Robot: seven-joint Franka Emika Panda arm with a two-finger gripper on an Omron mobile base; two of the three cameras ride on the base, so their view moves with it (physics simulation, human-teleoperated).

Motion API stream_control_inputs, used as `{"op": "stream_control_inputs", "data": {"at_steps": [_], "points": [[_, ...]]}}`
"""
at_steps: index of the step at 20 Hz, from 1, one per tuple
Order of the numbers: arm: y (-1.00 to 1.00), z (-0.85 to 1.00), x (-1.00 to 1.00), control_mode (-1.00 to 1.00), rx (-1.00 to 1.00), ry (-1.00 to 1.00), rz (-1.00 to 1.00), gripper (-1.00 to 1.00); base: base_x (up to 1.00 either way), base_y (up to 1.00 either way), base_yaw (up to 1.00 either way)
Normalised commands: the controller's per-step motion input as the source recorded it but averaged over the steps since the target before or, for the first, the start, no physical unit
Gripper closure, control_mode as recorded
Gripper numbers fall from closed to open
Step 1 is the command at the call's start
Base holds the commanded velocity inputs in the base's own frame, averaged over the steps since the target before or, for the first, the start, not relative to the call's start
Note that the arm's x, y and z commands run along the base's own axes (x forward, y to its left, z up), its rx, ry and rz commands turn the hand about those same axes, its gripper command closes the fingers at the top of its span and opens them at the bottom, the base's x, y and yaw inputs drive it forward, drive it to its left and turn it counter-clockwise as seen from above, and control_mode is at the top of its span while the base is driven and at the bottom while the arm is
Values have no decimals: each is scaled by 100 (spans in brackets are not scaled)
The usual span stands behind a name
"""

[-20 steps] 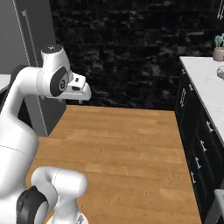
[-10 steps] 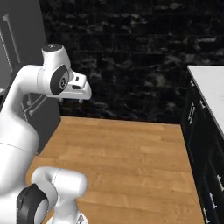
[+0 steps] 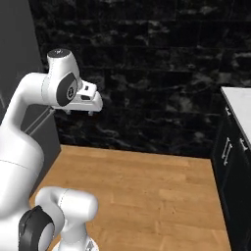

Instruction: Navigate to the fridge.

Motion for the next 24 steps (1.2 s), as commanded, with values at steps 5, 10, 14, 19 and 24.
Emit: {"op": "stream_control_inputs", "data": {"at_steps": [5, 10, 14, 19, 24], "points": [[0, 0, 0, 100, 0, 0, 0, -100, 100, 7, 6], [0, 0, 0, 100, 0, 0, 0, -100, 100, 15, 6], [0, 0, 0, 100, 0, 0, 0, -100, 100, 11, 7], [0, 0, 0, 100, 0, 0, 0, -100, 62, 47, 31], [0, 0, 0, 100, 0, 0, 0, -100, 4, 56, 89]]}}
